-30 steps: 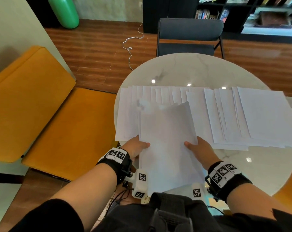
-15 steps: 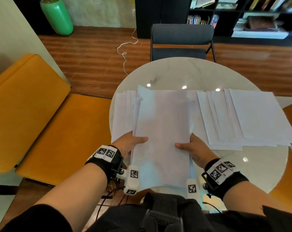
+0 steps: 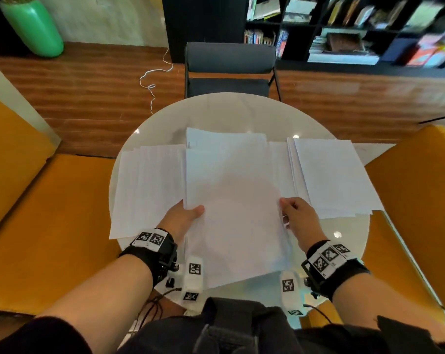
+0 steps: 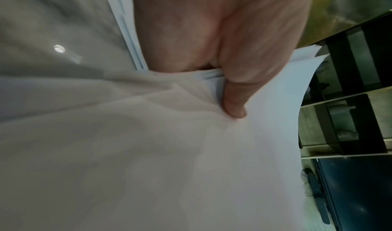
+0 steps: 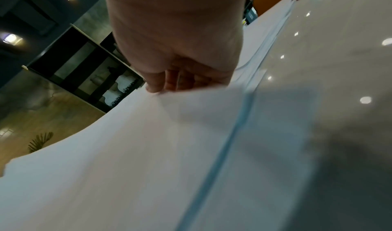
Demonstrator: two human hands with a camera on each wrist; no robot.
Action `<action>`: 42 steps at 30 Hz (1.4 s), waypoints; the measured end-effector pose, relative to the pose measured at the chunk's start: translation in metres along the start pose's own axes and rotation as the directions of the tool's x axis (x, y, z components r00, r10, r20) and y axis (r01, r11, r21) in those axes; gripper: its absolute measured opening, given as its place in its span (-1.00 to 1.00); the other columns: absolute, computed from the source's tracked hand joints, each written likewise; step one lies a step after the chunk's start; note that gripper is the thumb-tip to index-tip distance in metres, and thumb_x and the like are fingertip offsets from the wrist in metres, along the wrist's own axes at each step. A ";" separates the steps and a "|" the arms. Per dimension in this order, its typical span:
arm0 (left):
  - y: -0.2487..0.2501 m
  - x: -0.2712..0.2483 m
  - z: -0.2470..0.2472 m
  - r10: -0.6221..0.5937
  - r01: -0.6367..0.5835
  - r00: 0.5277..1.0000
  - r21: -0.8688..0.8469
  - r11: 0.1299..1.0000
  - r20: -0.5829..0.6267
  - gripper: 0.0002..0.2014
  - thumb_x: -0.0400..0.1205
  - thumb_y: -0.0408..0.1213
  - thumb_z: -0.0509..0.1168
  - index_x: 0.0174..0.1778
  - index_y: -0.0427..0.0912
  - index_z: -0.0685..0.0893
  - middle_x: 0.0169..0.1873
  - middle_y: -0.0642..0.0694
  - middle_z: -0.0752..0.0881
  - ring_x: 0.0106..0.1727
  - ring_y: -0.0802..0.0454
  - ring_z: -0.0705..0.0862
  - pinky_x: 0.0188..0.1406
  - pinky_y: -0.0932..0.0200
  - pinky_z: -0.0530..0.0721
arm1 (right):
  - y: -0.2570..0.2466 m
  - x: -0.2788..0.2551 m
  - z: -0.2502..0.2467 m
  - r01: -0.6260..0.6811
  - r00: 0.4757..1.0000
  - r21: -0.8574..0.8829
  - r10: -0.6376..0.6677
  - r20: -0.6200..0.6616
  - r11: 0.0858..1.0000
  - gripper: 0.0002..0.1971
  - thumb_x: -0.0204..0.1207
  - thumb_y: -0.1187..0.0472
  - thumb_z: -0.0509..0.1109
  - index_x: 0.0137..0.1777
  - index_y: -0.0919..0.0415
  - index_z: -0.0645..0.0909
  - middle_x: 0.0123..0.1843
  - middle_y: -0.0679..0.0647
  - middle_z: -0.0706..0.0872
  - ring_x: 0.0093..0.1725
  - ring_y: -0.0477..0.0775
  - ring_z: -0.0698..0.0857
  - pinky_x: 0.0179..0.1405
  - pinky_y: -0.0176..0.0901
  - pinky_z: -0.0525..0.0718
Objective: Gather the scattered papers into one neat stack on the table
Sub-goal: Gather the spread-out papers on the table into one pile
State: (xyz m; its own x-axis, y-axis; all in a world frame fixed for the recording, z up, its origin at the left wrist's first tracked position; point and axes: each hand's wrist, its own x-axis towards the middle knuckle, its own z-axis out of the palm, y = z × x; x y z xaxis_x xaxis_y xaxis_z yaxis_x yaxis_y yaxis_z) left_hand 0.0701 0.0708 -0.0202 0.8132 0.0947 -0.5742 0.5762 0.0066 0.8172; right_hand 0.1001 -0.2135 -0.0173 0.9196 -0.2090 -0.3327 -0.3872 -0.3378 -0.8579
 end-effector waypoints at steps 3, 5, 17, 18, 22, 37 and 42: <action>-0.008 0.013 0.018 -0.039 0.039 0.999 -0.012 0.999 -0.018 -0.56 0.30 0.09 0.50 0.06 0.04 0.69 0.15 -0.10 0.79 0.21 -0.16 0.73 0.39 -0.20 0.57 | 0.018 0.026 -0.042 0.025 0.994 -0.150 -0.040 -0.102 0.988 -0.82 0.59 0.08 0.31 0.08 0.13 0.65 -0.03 0.07 0.71 -0.06 0.11 0.67 -0.07 -0.10 0.56; -0.014 0.021 0.031 -0.071 0.070 0.997 -0.019 0.997 -0.015 -0.47 0.24 0.14 0.53 0.10 0.03 0.70 0.16 -0.10 0.79 0.21 -0.17 0.73 0.39 -0.23 0.56 | 0.031 0.046 -0.072 0.032 0.978 -0.281 -0.088 -0.191 0.959 -0.74 0.58 0.08 0.32 0.18 0.15 0.67 0.12 0.16 0.71 0.06 0.16 0.67 0.08 -0.04 0.60; -0.037 0.006 0.088 -0.182 0.178 0.955 -0.037 0.983 -0.233 -0.63 0.59 -0.14 0.38 0.29 -0.15 0.62 0.19 -0.15 0.71 0.21 -0.18 0.66 0.31 -0.09 0.55 | 0.067 0.150 -0.192 -0.329 0.920 -0.524 0.144 -0.363 0.786 -0.11 0.43 -0.14 0.43 0.67 0.14 0.11 0.61 0.31 0.33 0.56 0.39 0.34 0.49 0.33 0.35; -0.038 0.007 0.091 -0.177 0.176 0.948 -0.027 0.984 -0.263 -0.61 0.59 -0.12 0.37 0.31 -0.15 0.61 0.21 -0.16 0.71 0.24 -0.21 0.66 0.36 -0.15 0.55 | 0.068 0.157 -0.196 -0.328 0.925 -0.504 0.163 -0.343 0.799 -0.04 0.41 -0.13 0.47 0.68 0.16 0.04 0.63 0.30 0.30 0.58 0.39 0.32 0.50 0.34 0.33; -0.040 0.005 0.097 -0.149 0.162 0.927 0.007 0.987 -0.345 -0.61 0.63 -0.12 0.30 0.33 -0.21 0.60 0.22 -0.19 0.69 0.25 -0.22 0.65 0.38 -0.16 0.55 | 0.068 0.174 -0.202 -0.346 0.926 -0.436 0.229 -0.300 0.830 0.05 0.32 -0.01 0.59 0.66 0.24 0.02 0.60 0.31 0.37 0.53 0.41 0.41 0.42 0.35 0.45; -0.037 0.004 0.099 -0.156 0.203 0.907 0.083 0.976 -0.391 -0.51 0.63 -0.02 0.28 0.39 -0.25 0.56 0.26 -0.29 0.68 0.21 -0.27 0.66 0.25 -0.11 0.61 | 0.072 0.166 -0.198 -0.268 0.957 -0.459 0.177 -0.231 0.847 -0.72 0.48 0.34 0.29 0.18 0.37 0.53 0.03 0.30 0.66 0.04 0.37 0.64 -0.11 0.02 0.51; -0.033 0.003 0.098 -0.174 0.227 0.903 0.094 0.969 -0.393 -0.44 0.65 0.05 0.20 0.48 -0.24 0.49 0.37 -0.25 0.62 0.30 -0.25 0.61 0.38 -0.13 0.54 | 0.059 0.161 -0.198 -0.220 0.949 -0.020 0.209 -0.237 0.975 -0.70 0.55 0.25 0.28 0.26 0.30 0.53 0.18 0.30 0.70 0.14 0.34 0.64 -0.05 -0.02 0.59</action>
State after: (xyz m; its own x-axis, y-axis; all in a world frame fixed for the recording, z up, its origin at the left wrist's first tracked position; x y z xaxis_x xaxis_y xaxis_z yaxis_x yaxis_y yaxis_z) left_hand 0.0610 -0.0269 -0.0538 0.6025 0.4752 -0.6412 0.7509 -0.0655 0.6571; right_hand 0.2116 -0.4490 -0.0440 0.7756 -0.4867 -0.4019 -0.5810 -0.3018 -0.7559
